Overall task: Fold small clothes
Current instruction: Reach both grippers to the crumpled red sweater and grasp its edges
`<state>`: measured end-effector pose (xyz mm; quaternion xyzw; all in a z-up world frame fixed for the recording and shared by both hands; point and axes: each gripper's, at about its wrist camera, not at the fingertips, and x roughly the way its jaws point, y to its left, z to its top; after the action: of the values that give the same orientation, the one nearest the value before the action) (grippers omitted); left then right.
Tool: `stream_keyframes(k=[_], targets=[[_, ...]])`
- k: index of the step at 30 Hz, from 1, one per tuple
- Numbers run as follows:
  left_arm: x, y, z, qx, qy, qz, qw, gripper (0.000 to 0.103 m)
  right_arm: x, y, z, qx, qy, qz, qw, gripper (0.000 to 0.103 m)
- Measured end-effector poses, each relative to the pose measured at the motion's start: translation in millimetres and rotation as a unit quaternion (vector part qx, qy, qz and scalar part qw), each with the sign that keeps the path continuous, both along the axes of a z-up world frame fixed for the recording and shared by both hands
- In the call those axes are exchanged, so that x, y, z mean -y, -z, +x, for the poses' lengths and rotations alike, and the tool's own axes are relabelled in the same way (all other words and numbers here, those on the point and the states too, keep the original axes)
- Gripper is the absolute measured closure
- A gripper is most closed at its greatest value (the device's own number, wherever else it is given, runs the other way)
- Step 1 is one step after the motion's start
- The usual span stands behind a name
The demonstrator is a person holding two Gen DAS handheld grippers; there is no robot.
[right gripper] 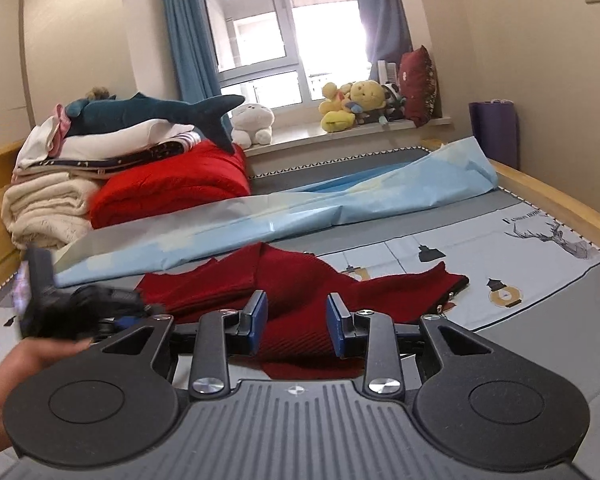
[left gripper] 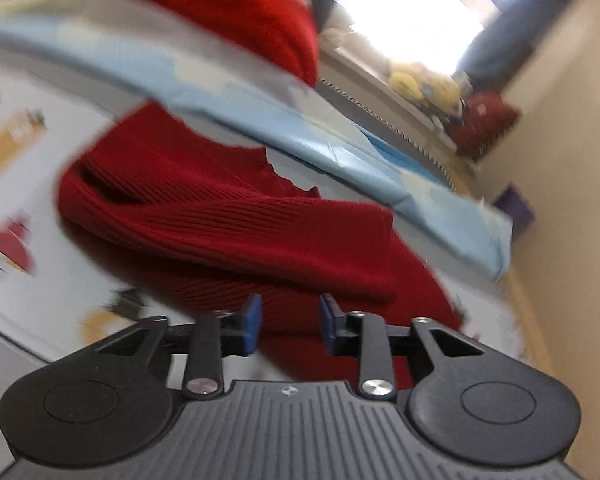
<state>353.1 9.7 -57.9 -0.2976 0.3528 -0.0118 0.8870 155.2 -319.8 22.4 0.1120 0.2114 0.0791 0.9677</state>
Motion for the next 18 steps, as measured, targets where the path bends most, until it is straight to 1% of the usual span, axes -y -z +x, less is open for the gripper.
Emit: stream_keyframes(k=[2,3,4,5,7,8,9,10,11,12,13,15,16,18], targets=[[-4.4,10.7,21.7,-0.014,-0.022,-0.049,0.9985,0.06,3.9,0.1,2.5,-0.004,0.005,0.004,1.0,0.068],[-5.4,14.4,29.1,-0.021,-0.031,-0.065,0.9972,0.055,6.2,0.1,3.1,-0.004,0.007,0.007,1.0,0.068],[-7.1,19.2,37.7,-0.028,-0.039,-0.084,0.9953,0.053,8.3,0.6,2.4,-0.004,0.008,0.008,1.0,0.067],[-8.5,23.6,45.2,-0.034,-0.048,-0.099,0.9934,0.053,9.7,0.8,2.7,-0.005,0.01,0.008,1.0,0.067],[-11.6,29.6,57.2,-0.042,-0.059,-0.108,0.9916,0.053,12.1,0.9,3.0,-0.007,0.013,0.007,1.0,0.067],[-13.4,31.3,62.7,-0.045,-0.064,-0.104,0.9916,0.055,12.7,0.9,3.0,-0.008,0.014,0.006,1.0,0.067],[-15.7,32.4,66.4,-0.048,-0.066,-0.099,0.9917,0.067,13.9,0.8,3.6,-0.008,0.015,0.006,1.0,0.067],[-18.9,32.5,68.8,-0.054,-0.067,-0.091,0.9921,0.083,14.4,0.9,3.4,-0.009,0.016,0.004,1.0,0.066],[-23.1,31.1,70.0,-0.061,-0.061,-0.086,0.9926,0.086,15.2,0.8,3.8,-0.009,0.017,0.002,1.0,0.066],[-24.5,28.9,67.0,-0.064,-0.052,-0.079,0.9935,0.092,15.6,0.8,4.5,-0.009,0.019,0.0,1.0,0.066],[-30.3,20.9,62.5,-0.059,-0.04,-0.062,0.9955,0.093,16.1,1.0,4.8,-0.009,0.021,-0.001,1.0,0.066],[-43.4,-2.1,44.4,-0.035,-0.012,-0.01,0.9993,0.094,17.5,0.6,5.4,-0.011,0.026,0.003,1.0,0.066],[-53.8,-13.6,32.0,-0.029,0.004,0.012,0.9995,0.095,18.4,0.6,5.7,-0.013,0.029,0.005,0.999,0.066],[-77.7,-32.0,2.4,-0.029,0.034,0.048,0.9978,0.096,20.6,0.5,5.9,-0.015,0.035,0.01,0.999,0.066]])
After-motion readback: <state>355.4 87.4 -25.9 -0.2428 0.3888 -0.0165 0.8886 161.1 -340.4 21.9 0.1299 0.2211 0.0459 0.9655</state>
